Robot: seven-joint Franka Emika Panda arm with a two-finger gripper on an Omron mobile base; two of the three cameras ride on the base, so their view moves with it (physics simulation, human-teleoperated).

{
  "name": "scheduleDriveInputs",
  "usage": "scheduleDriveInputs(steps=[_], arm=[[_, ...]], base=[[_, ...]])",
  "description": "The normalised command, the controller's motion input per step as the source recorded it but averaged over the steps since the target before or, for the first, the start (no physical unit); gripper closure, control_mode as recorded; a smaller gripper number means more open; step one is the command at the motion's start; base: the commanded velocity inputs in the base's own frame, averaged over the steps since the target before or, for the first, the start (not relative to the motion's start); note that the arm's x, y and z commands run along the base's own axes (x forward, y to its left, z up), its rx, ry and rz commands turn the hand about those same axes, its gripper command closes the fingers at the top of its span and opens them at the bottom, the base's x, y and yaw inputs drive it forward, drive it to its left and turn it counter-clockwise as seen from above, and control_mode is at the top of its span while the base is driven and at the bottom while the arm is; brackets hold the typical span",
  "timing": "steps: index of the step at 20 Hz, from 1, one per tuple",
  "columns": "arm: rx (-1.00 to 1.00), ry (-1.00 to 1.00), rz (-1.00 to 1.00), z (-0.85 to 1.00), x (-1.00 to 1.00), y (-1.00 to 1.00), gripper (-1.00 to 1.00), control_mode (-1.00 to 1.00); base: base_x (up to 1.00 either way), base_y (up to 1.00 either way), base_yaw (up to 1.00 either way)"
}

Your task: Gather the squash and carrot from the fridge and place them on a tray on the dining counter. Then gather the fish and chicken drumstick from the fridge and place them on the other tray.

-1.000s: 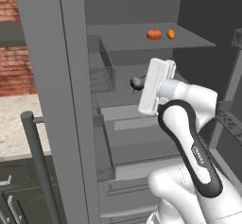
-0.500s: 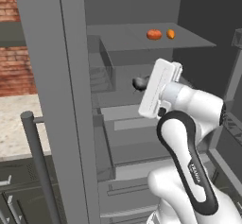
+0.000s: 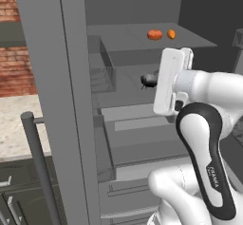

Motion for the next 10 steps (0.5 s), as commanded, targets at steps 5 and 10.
scheduleDriveInputs(steps=[5, 10], arm=[[-0.18, 0.24, 0.0, -0.04, -0.47, -0.11, 1.0, -1.0], [-0.04, 0.11, 0.0, -0.04, -0.03, 0.02, 1.0, -1.0]], base=[[0.0, 0.0, 0.0], [0.0, 0.0, 0.0]])
